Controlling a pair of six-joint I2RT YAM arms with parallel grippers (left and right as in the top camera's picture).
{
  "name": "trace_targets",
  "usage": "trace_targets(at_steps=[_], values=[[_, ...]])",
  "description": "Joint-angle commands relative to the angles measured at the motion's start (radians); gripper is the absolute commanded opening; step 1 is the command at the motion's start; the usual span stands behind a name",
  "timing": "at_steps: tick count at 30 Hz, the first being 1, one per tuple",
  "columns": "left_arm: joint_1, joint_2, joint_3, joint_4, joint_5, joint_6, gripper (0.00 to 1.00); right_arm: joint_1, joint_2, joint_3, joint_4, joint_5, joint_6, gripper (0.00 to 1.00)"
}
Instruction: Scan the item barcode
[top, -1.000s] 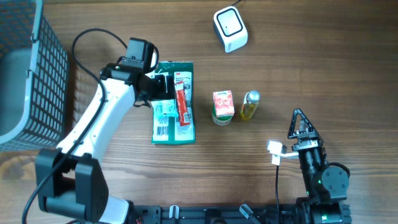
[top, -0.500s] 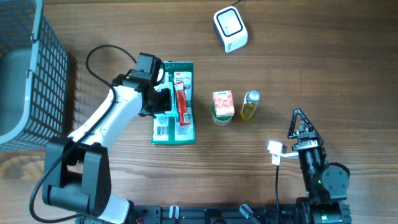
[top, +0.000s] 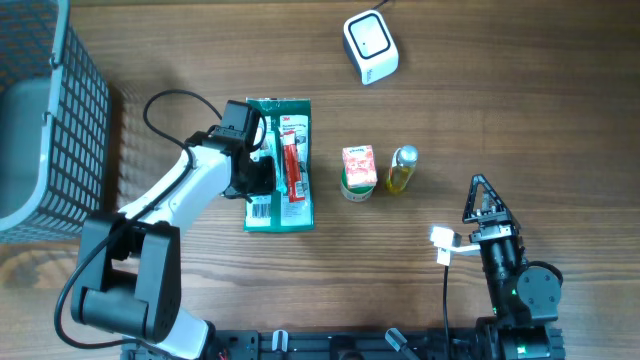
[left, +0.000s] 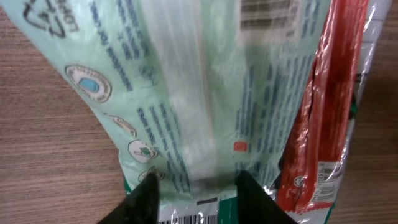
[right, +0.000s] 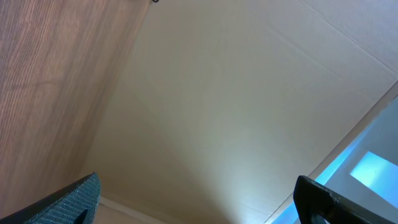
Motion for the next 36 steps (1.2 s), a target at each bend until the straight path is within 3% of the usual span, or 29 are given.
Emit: trace_targets(at_steps=[1, 5, 6, 12, 13, 14, 15, 18, 19, 21, 22, 28, 33, 35, 36], values=[[0.001, -0.035, 0.098, -0.050, -0.023, 0.004, 0.45, 0.003, 0.002, 0.000, 0.002, -0.013, -0.042, 1.00], [0.001, -0.099, 0.176, -0.075, -0.023, 0.003, 0.69, 0.003, 0.002, 0.000, 0.002, -0.013, -0.042, 1.00], [0.001, -0.110, 0.183, -0.071, -0.023, 0.003, 1.00, 0.003, 0.002, 0.000, 0.002, -0.013, -0.042, 1.00], [0.001, -0.101, 0.175, 0.025, -0.045, 0.019, 1.00, 0.003, 0.002, 0.000, 0.002, -0.012, -0.042, 1.00], [0.001, -0.087, 0.168, 0.049, -0.070, 0.019, 0.84, 0.003, 0.002, 0.000, 0.002, -0.012, -0.042, 1.00], [0.001, -0.071, 0.165, 0.068, -0.088, 0.018, 0.59, 0.003, 0.002, 0.000, 0.002, -0.013, -0.042, 1.00], [0.001, -0.056, 0.164, 0.078, -0.091, 0.016, 0.53, 0.003, 0.002, 0.000, 0.002, -0.013, -0.042, 1.00], [0.001, -0.013, 0.164, 0.083, -0.091, 0.003, 0.64, 0.003, 0.002, 0.000, 0.002, -0.013, -0.042, 1.00], [0.001, 0.005, 0.164, 0.084, -0.091, 0.003, 0.64, 0.003, 0.002, 0.000, 0.002, -0.012, -0.042, 1.00], [0.001, 0.043, 0.164, 0.090, -0.091, 0.003, 0.38, 0.003, 0.002, 0.000, 0.002, -0.013, -0.042, 1.00], [0.001, 0.058, 0.164, 0.092, -0.091, 0.003, 0.35, 0.003, 0.002, 0.000, 0.002, -0.013, -0.042, 1.00], [0.001, 0.146, 0.164, 0.083, -0.091, 0.003, 0.33, 0.003, 0.002, 0.000, 0.002, -0.012, -0.042, 1.00], [0.001, 0.184, 0.165, 0.066, -0.091, 0.004, 0.45, 0.003, 0.002, 0.000, 0.002, -0.013, -0.042, 1.00], [0.001, 0.163, 0.183, 0.052, -0.091, 0.004, 0.53, 0.003, 0.002, 0.000, 0.002, -0.013, -0.042, 1.00], [0.001, 0.144, 0.203, 0.040, -0.091, 0.003, 0.61, 0.003, 0.002, 0.000, 0.002, -0.013, -0.042, 1.00]])
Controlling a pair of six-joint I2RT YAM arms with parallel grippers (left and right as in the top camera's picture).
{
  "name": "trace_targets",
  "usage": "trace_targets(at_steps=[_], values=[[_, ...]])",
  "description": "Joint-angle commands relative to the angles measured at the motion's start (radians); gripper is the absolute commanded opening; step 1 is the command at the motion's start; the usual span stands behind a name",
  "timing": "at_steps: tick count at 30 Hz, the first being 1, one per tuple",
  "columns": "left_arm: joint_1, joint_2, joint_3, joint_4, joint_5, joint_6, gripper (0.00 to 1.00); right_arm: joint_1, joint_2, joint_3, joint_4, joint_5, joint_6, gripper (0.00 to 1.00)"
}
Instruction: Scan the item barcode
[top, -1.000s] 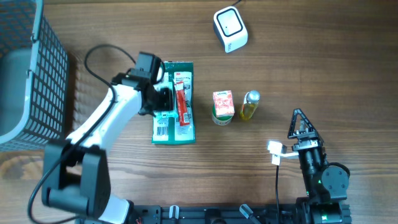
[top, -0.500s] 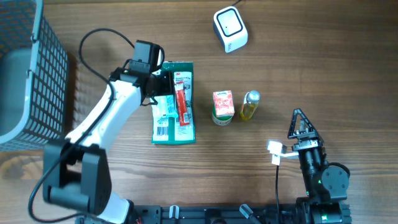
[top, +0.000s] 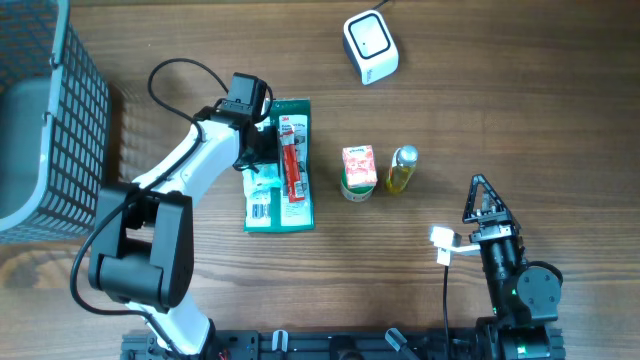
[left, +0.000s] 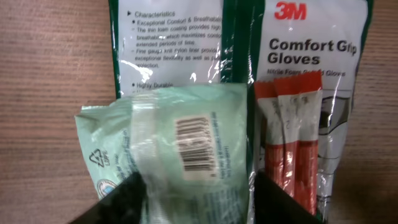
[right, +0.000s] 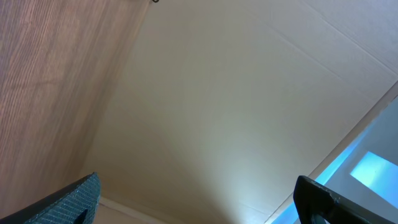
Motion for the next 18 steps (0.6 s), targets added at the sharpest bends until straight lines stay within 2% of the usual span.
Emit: trace_targets(at_steps=[1, 2, 5, 10, 15, 16, 18], values=[[0.002, -0.024, 0.047, -0.051, -0.009, 0.000, 0.75, 0.003, 0.002, 0.000, 0.002, -0.013, -0.041, 1.00], [0.002, -0.051, 0.072, -0.070, -0.009, 0.000, 0.85, 0.003, 0.002, 0.000, 0.002, -0.012, -0.042, 1.00], [0.002, -0.137, 0.128, -0.112, -0.008, 0.000, 1.00, 0.003, 0.002, 0.000, 0.002, -0.013, -0.042, 1.00], [0.002, -0.251, 0.135, -0.166, 0.012, -0.056, 1.00, 0.003, 0.002, 0.000, 0.002, -0.013, -0.042, 1.00], [-0.004, -0.255, 0.122, -0.230, 0.183, -0.055, 1.00, 0.003, 0.002, 0.000, 0.002, -0.013, -0.042, 1.00], [-0.008, -0.255, 0.113, -0.232, 0.215, -0.055, 0.95, 0.003, 0.002, 0.000, 0.002, -0.013, -0.042, 1.00], [-0.020, -0.255, 0.092, -0.226, 0.228, -0.056, 0.66, 0.003, 0.002, 0.000, 0.002, -0.013, -0.042, 1.00]])
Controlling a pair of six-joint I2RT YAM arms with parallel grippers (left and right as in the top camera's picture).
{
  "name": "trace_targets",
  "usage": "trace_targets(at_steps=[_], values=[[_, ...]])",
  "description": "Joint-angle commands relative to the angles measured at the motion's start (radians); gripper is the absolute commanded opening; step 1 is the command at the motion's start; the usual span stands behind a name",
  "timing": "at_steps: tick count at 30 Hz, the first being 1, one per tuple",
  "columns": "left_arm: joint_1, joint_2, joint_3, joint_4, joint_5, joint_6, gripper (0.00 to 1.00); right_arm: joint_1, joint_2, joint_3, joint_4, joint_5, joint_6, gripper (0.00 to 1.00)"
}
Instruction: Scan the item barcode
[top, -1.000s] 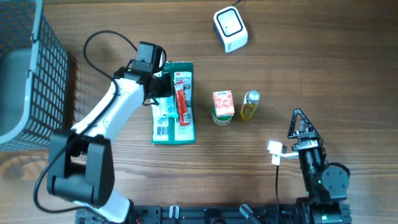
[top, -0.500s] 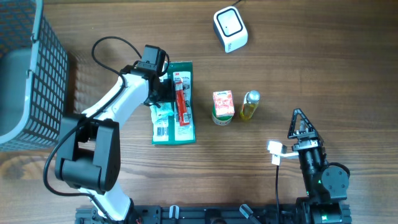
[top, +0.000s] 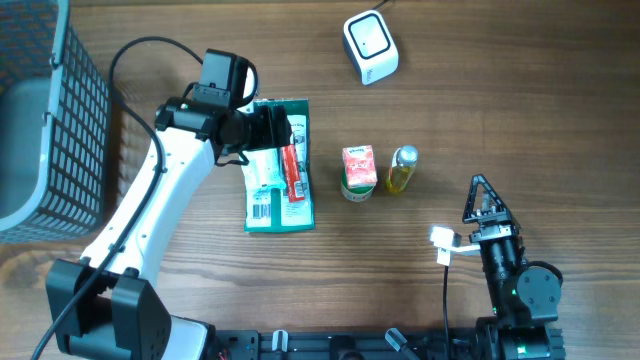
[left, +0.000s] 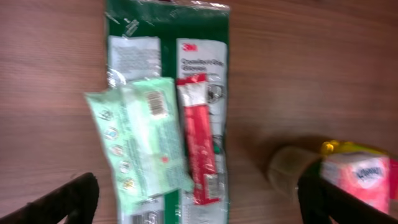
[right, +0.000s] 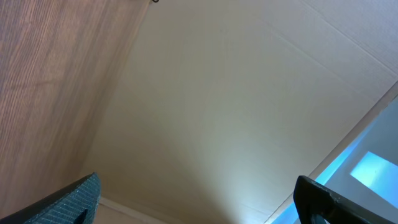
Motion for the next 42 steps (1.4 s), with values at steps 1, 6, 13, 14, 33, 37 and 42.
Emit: trace_targets(at_steps=[1, 6, 13, 14, 33, 37, 42], values=[[-0.024, 0.005, -0.039, 0.008, 0.101, -0.010, 0.50, 0.003, 0.002, 0.000, 0.002, -0.013, -0.042, 1.00], [-0.049, 0.023, -0.048, 0.045, 0.093, -0.009, 0.07, 0.003, 0.002, 0.000, 0.002, -0.013, -0.042, 1.00], [-0.084, 0.051, -0.049, 0.032, 0.056, -0.006, 0.21, 0.003, 0.005, 0.000, 0.002, -0.013, -0.042, 1.00], [-0.087, 0.057, -0.049, 0.028, 0.056, -0.006, 0.40, 0.003, 0.005, 0.000, 0.002, -0.013, -0.042, 1.00], [-0.035, 0.066, -0.048, 0.030, -0.252, 0.001, 1.00, 0.003, 0.005, 0.000, 0.002, -0.013, -0.042, 1.00], [0.005, 0.066, -0.048, 0.069, -0.272, 0.001, 1.00, 0.003, 0.011, 0.000, 0.002, -0.016, -0.042, 1.00], [0.082, 0.066, -0.048, 0.080, -0.329, -0.006, 1.00, 0.003, 0.013, 0.000, 0.002, -0.016, -0.042, 1.00]])
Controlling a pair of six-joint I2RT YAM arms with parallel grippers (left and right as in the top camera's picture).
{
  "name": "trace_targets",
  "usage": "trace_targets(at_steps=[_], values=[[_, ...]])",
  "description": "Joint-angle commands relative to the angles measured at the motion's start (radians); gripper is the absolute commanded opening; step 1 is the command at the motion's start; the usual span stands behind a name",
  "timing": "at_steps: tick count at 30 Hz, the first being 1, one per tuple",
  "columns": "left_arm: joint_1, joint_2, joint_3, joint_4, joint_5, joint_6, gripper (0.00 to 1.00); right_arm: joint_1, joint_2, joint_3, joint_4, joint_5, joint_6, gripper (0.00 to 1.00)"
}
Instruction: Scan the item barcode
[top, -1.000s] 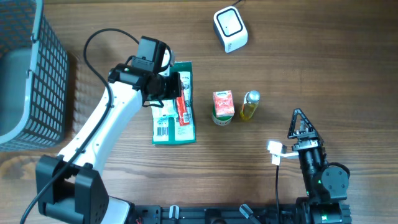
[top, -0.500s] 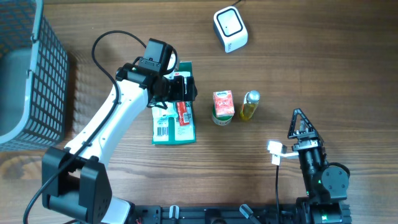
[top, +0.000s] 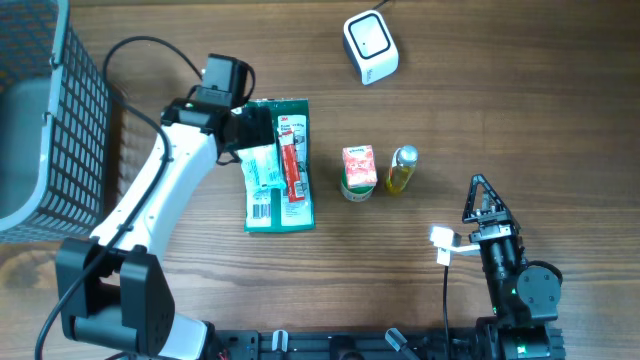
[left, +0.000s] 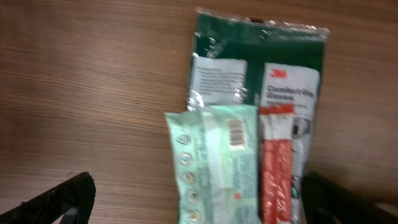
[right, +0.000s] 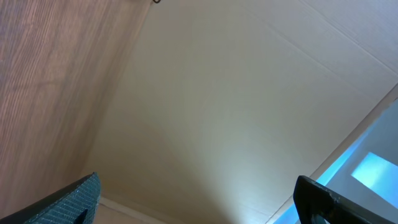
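A mint-green wipes pack (left: 217, 165) lies barcode-up on a larger green 3M glove pack (left: 261, 68), with a red sachet (left: 277, 162) beside it. In the overhead view the mint pack (top: 262, 172) and the glove pack (top: 297, 205) sit left of centre. My left gripper (top: 255, 128) hovers over their far end, open wide and holding nothing; its fingertips (left: 59, 199) sit at the bottom corners of the wrist view. The white scanner (top: 370, 45) stands at the far edge. At the near right, my right gripper (top: 483, 200) is open and points up at the ceiling.
A pink carton on a cup (top: 358, 168) and a small yellow bottle (top: 402, 168) stand right of the packs. A wire basket (top: 60, 120) fills the far left. Bare wood table (top: 500, 90) lies around the scanner.
My left gripper has shifted left and a little lower over the packs; the carton has dropped out of its wrist view. The packs lie as before. The right arm is unchanged.
My left gripper was first low on the mint pack with its fingers either side of it. Then it was drawn back, the barcode showing between the fingers. Then it stood wide open high above the packs, and now sits left of them. The right arm stayed parked.
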Motion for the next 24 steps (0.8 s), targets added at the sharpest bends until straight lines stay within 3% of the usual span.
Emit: trace_targets(at_steps=[1, 10, 24], values=[[0.068, 0.008, -0.007, 0.015, -0.062, -0.001, 1.00, 0.003, 0.008, 0.000, 0.002, -0.016, -0.042, 1.00], [0.217, 0.008, -0.007, -0.004, -0.087, -0.002, 1.00, 0.003, 0.008, 0.000, 0.002, -0.016, -0.042, 1.00], [0.220, 0.008, -0.007, -0.004, -0.087, -0.002, 1.00, 0.003, 0.008, 0.000, 0.026, -0.011, -0.043, 1.00]])
